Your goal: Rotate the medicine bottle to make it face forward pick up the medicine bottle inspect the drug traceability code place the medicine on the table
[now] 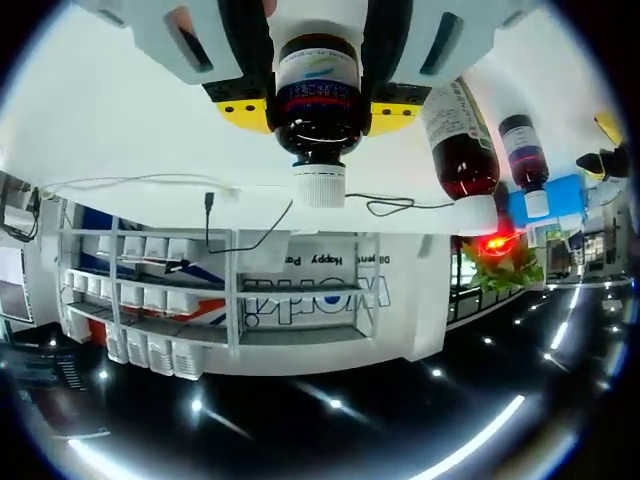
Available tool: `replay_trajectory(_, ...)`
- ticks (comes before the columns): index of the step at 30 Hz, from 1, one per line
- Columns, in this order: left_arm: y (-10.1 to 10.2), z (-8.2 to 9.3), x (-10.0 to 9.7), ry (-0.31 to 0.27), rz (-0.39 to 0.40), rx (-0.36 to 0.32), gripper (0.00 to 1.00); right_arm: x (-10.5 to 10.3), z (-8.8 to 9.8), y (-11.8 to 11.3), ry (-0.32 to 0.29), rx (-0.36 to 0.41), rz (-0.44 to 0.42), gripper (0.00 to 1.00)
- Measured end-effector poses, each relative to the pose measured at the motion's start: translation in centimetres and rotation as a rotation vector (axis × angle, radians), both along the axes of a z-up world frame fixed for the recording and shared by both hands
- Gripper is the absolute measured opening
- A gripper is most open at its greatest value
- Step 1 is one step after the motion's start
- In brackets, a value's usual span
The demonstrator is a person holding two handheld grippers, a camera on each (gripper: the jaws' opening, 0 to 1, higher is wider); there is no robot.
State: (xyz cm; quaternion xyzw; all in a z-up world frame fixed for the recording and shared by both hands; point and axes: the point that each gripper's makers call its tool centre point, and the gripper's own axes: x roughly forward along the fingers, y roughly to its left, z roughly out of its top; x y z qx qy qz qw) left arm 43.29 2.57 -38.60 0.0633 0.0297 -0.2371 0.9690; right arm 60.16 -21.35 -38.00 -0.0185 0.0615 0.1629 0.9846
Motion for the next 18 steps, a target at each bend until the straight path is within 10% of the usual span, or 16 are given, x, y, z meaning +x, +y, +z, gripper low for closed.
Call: replay_trajectory(18, -0.09, -0.02, -0.02, -0.001, 0.000, 0.012, 0.40, -0.76, -0.65, -0.59, -0.009, -0.022, -0.002, 0.29)
